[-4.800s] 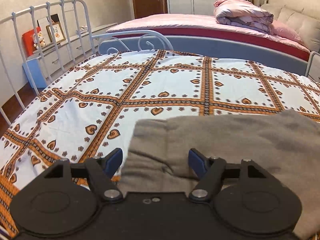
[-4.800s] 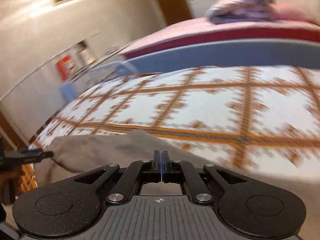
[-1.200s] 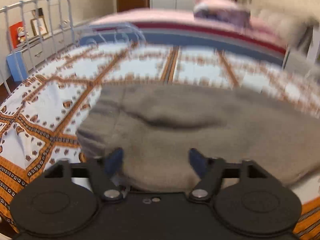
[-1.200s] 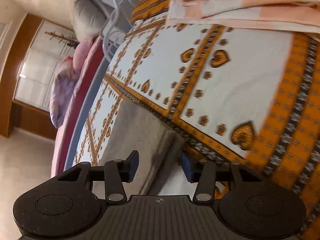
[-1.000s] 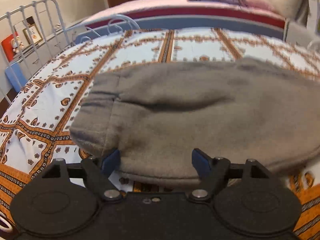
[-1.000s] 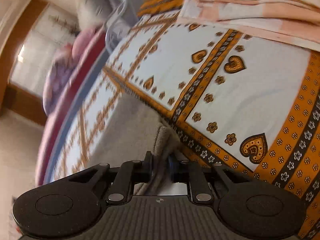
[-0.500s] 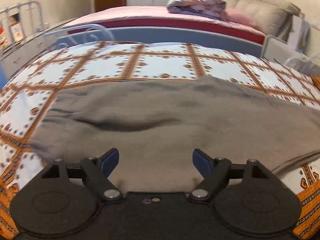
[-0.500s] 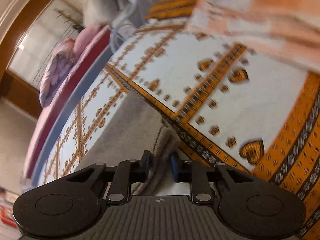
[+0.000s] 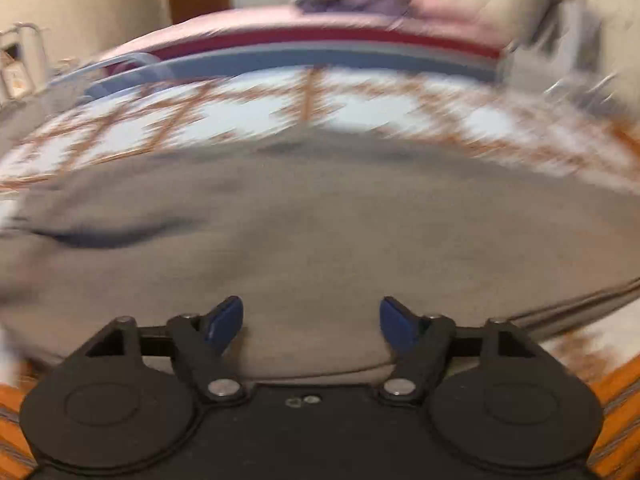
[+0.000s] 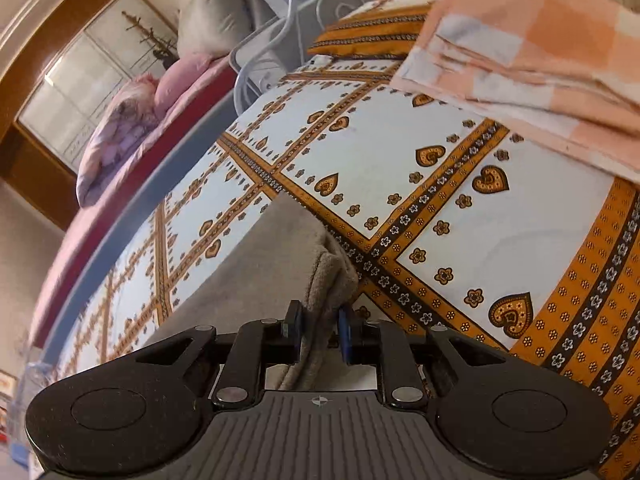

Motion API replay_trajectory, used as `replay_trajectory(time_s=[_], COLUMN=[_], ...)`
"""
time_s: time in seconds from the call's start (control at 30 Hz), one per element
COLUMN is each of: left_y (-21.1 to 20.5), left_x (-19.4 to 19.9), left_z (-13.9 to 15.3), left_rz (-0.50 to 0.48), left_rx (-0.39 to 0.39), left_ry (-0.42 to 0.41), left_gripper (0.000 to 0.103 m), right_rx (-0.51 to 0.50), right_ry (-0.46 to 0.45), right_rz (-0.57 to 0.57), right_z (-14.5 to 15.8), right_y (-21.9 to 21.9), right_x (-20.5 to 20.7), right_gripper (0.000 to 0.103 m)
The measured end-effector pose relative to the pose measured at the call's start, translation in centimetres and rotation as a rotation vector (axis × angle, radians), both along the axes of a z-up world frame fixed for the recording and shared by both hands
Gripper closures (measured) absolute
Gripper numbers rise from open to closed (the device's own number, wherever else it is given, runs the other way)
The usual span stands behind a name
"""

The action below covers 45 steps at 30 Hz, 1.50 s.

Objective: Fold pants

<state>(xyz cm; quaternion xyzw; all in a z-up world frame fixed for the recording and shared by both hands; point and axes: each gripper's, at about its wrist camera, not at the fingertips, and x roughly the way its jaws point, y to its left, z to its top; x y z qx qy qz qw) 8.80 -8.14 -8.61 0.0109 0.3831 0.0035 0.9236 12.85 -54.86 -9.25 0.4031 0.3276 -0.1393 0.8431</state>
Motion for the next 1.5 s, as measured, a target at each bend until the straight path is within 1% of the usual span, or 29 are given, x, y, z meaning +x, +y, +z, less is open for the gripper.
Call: replay_trajectory(time_s=[0.03,0.07,0.17,0.2,0.23,0.3,0.37,0.4,0.43,0.47,0.5,0.53,0.63,0.67,0.73,0.77,0.87,0.93,0.97,1.03,1.07,1.1,1.13,1.17,1.27,1.37,1.43,1.5], left_y=[-2.4,-4.4,-9.6,-11.1,-12.6,-15.0,-16.8,-17.3,-18.0,-19.0,-19.9,-20.6,-20.4,-20.5,-21.3,-21.5,-21.4,-20.8,-20.4,-18.5,-17.0,-15.5,-13.8,-11.5,-5.5,-0.2,2.6,4.7], left_x=[0.2,0.6,1.7,1.8,2.0,2.1,2.7,3.0,3.5,3.1,2.8,2.2,1.7,1.7,1.9,1.9,2.1,2.2,2.4,1.8,1.5,1.2,0.9,0.4,-0.9,-1.3,-1.2,-1.3], left_z=[-0.1,-0.4,-1.5,-1.7,-1.9,-1.9,-2.0,-2.2,-2.9,-3.2,-3.2,-3.2,-2.4,-2.3,-2.7,-2.9,-3.0,-2.6,-2.3,-1.7,-1.4,-1.3,-1.1,-0.8,-0.3,0.2,0.5,0.9], left_rz=[-0.016,-0.022,-0.047,-0.062,-0.084,-0.115,-0.103,-0.089,-0.085,-0.093,-0.118,-0.13,-0.106,-0.109,-0.125,-0.126,-0.133,-0.125,-0.117,-0.117,-0.112,-0.101,-0.083,-0.06,0.003,0.047,0.06,0.075], left_rx=[0.01,0.015,-0.025,-0.022,-0.03,-0.079,-0.065,-0.064,-0.061,-0.016,0.013,0.025,-0.017,-0.028,-0.019,-0.009,-0.021,-0.047,-0.051,-0.051,-0.039,-0.03,-0.033,-0.036,0.008,0.062,0.061,0.043], left_ry=[-0.012,0.0,0.036,0.038,0.038,0.043,0.041,0.043,0.063,0.072,0.064,0.055,0.04,0.034,0.043,0.036,0.035,0.04,0.042,0.021,0.009,0.006,0.005,-0.003,-0.023,-0.011,0.015,0.029], left_gripper=[0.023,0.021,0.02,0.02,0.02,0.02,0.02,0.021,0.02,0.019,0.019,0.02,0.028,0.027,0.026,0.024,0.022,0.023,0.026,0.031,0.031,0.036,0.041,0.041,0.044,0.044,0.044,0.044], right_rx=[0.007,0.012,0.003,0.013,0.042,0.103,0.139,0.156,0.167,0.17,0.169,0.169,0.196,0.211,0.235,0.236,0.234,0.242,0.227,0.228,0.238,0.234,0.224,0.227,0.273,0.288,0.326,0.353], right_ry=[-0.01,-0.013,0.001,0.014,0.018,0.018,0.012,0.006,0.004,0.007,0.01,0.013,0.0,-0.007,-0.024,-0.028,-0.027,-0.03,-0.028,-0.069,-0.1,-0.113,-0.118,-0.113,-0.091,-0.08,-0.095,-0.074], right_rz=[0.001,0.005,0.029,0.038,0.04,0.04,0.037,0.035,0.035,0.038,0.04,0.044,0.039,0.035,0.023,0.024,0.024,0.005,-0.029,-0.064,-0.052,-0.032,-0.008,0.023,0.131,0.277,0.348,0.399], right_z=[0.0,0.0,-0.3,-0.7,-1.1,-1.9,-2.2,-2.3,-2.3,-2.4,-2.4,-2.4,-2.5,-2.6,-2.5,-2.3,-2.1,-2.1,-1.7,-0.9,-0.5,-0.3,-0.1,0.0,-0.3,-0.1,-0.3,-1.0], right_y=[-0.1,-0.3,-0.6,-0.9,-1.1,-1.8,-2.3,-2.4,-2.5,-2.6,-2.6,-2.6,-2.7,-2.8,-3.0,-3.0,-3.0,-3.3,-3.5,-4.0,-4.1,-4.0,-3.6,-3.1,-0.1,4.7,8.0,11.0], right_x=[0.0,0.0,0.1,0.1,-0.2,-0.5,-0.7,-0.8,-0.9,-0.9,-0.8,-0.8,-1.1,-1.3,-1.7,-1.8,-1.9,-2.2,-2.6,-3.6,-3.9,-3.9,-3.9,-3.7,-3.0,-2.0,-1.4,-0.6], right_gripper=[0.084,0.084,0.084,0.084,0.084,0.083,0.082,0.082,0.082,0.082,0.082,0.082,0.082,0.082,0.082,0.082,0.082,0.082,0.082,0.082,0.082,0.082,0.082,0.082,0.082,0.082,0.082,0.082])
